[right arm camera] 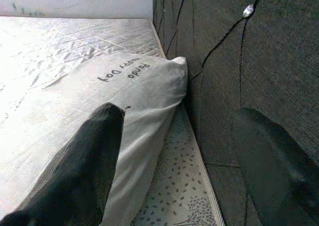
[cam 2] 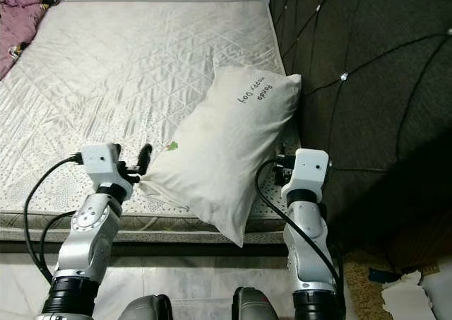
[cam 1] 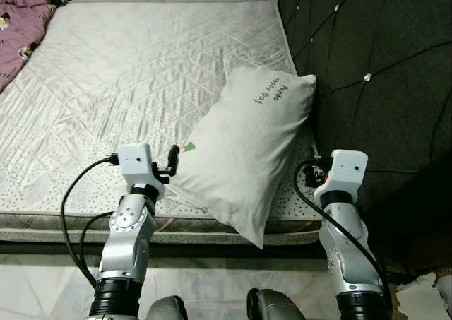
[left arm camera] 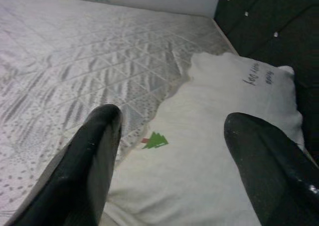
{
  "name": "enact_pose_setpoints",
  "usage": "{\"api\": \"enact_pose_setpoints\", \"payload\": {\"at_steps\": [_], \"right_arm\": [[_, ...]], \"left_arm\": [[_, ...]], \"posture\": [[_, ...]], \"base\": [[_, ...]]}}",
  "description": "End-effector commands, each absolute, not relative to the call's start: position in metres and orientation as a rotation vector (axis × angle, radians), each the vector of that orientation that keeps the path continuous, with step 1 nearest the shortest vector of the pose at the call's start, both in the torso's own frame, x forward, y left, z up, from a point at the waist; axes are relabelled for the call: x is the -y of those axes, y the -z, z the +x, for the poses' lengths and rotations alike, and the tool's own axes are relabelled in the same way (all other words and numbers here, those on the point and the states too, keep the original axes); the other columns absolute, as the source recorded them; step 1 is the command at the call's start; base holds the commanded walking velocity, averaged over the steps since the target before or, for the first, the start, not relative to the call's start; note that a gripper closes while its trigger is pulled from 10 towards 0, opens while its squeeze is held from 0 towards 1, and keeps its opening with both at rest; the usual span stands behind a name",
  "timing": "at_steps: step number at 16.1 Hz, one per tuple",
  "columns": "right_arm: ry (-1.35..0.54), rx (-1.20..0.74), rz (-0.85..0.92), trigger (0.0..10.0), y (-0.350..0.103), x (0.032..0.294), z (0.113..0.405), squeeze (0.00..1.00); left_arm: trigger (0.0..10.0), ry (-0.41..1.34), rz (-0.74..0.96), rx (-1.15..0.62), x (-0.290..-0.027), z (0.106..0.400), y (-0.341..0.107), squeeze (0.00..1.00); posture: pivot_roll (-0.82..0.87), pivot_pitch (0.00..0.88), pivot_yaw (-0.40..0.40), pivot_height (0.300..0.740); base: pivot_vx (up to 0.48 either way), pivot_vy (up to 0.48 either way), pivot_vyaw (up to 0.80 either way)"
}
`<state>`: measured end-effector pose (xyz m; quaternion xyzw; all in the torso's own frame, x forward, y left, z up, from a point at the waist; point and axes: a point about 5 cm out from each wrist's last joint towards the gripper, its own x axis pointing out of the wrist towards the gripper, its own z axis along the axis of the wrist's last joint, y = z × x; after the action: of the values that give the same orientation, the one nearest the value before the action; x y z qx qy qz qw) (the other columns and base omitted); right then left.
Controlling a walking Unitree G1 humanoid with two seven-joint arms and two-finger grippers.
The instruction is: Clean up the room
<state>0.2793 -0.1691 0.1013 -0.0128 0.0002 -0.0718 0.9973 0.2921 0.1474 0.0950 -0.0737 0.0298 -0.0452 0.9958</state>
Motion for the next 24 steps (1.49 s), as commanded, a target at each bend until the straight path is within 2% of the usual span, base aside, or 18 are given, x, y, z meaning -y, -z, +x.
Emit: {"api": "enact_pose_setpoints", "payload": {"at_steps": [1, 7, 11, 12, 20, 22, 24], "right_arm": [[0.132, 0.016, -0.012, 10.0, -0.104, 0.167, 0.281, 1.00], [0.140, 0.014, 0.003, 10.0, -0.105, 0.166, 0.285, 1.00], [0.143, 0.001, 0.012, 10.0, -0.104, 0.166, 0.288, 0.94], [0.136, 0.004, 0.010, 10.0, -0.104, 0.166, 0.288, 0.00], [0.148, -0.013, 0.013, 10.0, -0.100, 0.172, 0.287, 0.00], [0.134, 0.001, -0.003, 10.0, -0.103, 0.172, 0.288, 0.00], [0.127, 0.004, 0.016, 10.0, -0.105, 0.171, 0.289, 0.00]], "left_arm": [[10.0, 0.103, -0.137, -0.076, -0.146, 0.293, -0.093, 1.00], [10.0, 0.129, -0.174, -0.111, -0.139, 0.296, -0.091, 1.00], [10.0, 0.131, -0.159, -0.108, -0.135, 0.297, -0.092, 1.00], [10.0, 0.118, -0.154, -0.111, -0.136, 0.297, -0.092, 1.00], [10.0, 0.095, -0.151, -0.129, -0.138, 0.298, -0.090, 1.00], [10.0, 0.092, -0.145, -0.125, -0.138, 0.298, -0.091, 1.00], [10.0, 0.069, -0.111, -0.107, -0.140, 0.298, -0.094, 0.00]], "posture": [[-0.08, 0.103, 0.042, 0.740], [-0.08, 0.114, 0.052, 0.740], [-0.08, 0.120, 0.049, 0.740], [-0.08, 0.122, 0.047, 0.740], [-0.07, 0.135, 0.045, 0.740], [-0.07, 0.145, 0.044, 0.740], [-0.07, 0.154, 0.044, 0.740]], "base": [[0.000, 0.000, 0.00], [0.000, 0.000, 0.00], [0.000, 0.000, -0.72], [0.000, 0.000, -0.80], [0.000, 0.000, -0.65], [0.000, 0.000, 0.00], [0.000, 0.000, 0.00]]}}
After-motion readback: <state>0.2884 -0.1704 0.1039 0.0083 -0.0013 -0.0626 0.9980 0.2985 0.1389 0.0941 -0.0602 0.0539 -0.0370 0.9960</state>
